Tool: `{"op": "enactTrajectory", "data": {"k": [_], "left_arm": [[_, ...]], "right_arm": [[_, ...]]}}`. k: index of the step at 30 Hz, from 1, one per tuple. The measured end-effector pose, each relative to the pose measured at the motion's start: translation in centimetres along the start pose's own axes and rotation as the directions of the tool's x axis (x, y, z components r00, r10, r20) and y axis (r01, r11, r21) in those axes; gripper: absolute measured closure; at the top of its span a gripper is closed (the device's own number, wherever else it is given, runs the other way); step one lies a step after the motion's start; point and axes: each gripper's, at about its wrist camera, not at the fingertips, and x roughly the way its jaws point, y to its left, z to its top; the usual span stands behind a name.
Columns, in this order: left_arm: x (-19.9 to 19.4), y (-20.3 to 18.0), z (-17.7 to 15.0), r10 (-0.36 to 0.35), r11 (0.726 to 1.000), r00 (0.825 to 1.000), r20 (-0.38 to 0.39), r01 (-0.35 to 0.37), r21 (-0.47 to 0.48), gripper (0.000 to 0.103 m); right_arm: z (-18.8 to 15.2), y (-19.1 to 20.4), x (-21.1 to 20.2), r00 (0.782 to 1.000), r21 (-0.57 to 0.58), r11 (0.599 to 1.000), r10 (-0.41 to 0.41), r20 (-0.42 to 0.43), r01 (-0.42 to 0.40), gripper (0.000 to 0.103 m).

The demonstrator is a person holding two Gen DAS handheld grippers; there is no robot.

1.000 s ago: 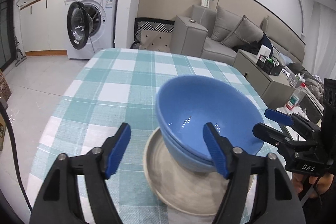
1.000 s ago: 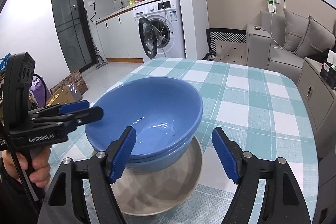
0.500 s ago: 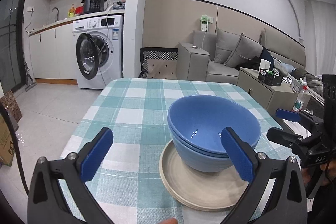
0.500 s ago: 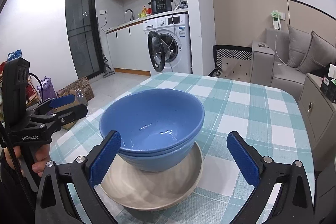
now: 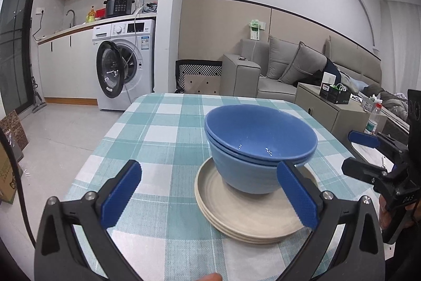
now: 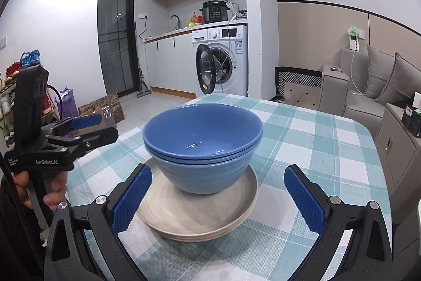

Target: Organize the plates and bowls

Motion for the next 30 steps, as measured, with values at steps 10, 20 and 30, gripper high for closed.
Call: {"op": "enactTrajectory", "data": {"k": [10,20,30], "left_arm": [[-1.0,-0.7,-1.8,0.041,0.999,0.999,-0.005,-0.041,0.034,0.0],[-2.1,-0.5,-2.5,0.06,0.998,0.998,-0.001,-0.06,0.015,0.0],[-2.9,-1.5,-2.7,0.052,0.997,0.999,0.012,-0.052,0.057,0.0]], "right_arm": [[-1.4,0.1,-1.5,1.0,0.016,1.0,0.001,0.016,-0.001,0.0],[-2.6,-0.1,-3.1,0.999,0.025,1.0,0.0,0.042,-0.001,0.0],[-3.0,0.6,-3.4,0.999,-0.002,1.0,0.015,0.051,-0.015,0.001]]}}
